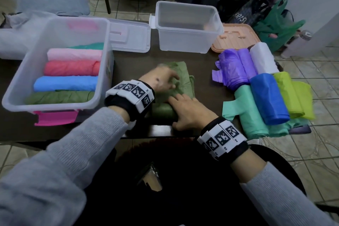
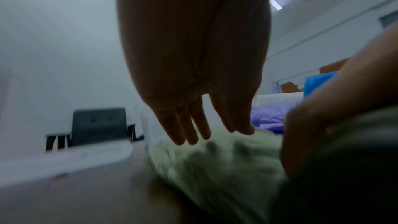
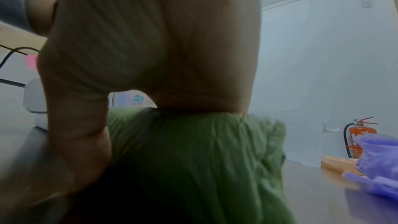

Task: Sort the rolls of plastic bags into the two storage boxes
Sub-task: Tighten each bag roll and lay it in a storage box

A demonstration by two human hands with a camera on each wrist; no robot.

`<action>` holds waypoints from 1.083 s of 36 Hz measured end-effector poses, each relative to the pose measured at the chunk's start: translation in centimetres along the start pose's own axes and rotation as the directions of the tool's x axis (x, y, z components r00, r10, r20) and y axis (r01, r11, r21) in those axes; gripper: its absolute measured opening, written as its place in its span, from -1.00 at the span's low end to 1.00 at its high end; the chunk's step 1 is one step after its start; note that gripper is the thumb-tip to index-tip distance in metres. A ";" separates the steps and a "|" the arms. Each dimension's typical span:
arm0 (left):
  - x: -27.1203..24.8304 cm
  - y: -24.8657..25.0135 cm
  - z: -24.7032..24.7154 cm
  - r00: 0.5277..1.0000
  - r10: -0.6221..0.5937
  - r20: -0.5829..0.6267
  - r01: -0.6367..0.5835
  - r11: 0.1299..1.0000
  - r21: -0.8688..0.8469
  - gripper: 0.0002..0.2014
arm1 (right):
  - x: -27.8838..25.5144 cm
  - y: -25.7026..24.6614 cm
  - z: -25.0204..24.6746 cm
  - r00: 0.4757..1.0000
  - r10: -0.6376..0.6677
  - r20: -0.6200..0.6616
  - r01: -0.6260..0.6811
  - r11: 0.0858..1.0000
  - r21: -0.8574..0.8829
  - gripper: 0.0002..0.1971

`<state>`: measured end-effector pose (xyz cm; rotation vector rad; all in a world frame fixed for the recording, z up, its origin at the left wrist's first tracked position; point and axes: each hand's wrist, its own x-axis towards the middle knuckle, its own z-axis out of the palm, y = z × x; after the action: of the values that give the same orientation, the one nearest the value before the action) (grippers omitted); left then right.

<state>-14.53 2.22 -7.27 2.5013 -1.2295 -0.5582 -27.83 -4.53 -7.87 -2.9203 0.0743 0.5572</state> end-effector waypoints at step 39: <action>-0.1 -2.0 1.2 0.997 0.029 0.065 -0.024 0.997 -0.077 -0.37 | 1.3 2.8 -1.4 0.999 0.007 -0.032 0.005 0.938 0.348 -0.42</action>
<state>-13.75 3.34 -9.21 2.4176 -1.2394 -0.6739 -26.35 -7.52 -7.44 -2.5837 0.1608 0.4434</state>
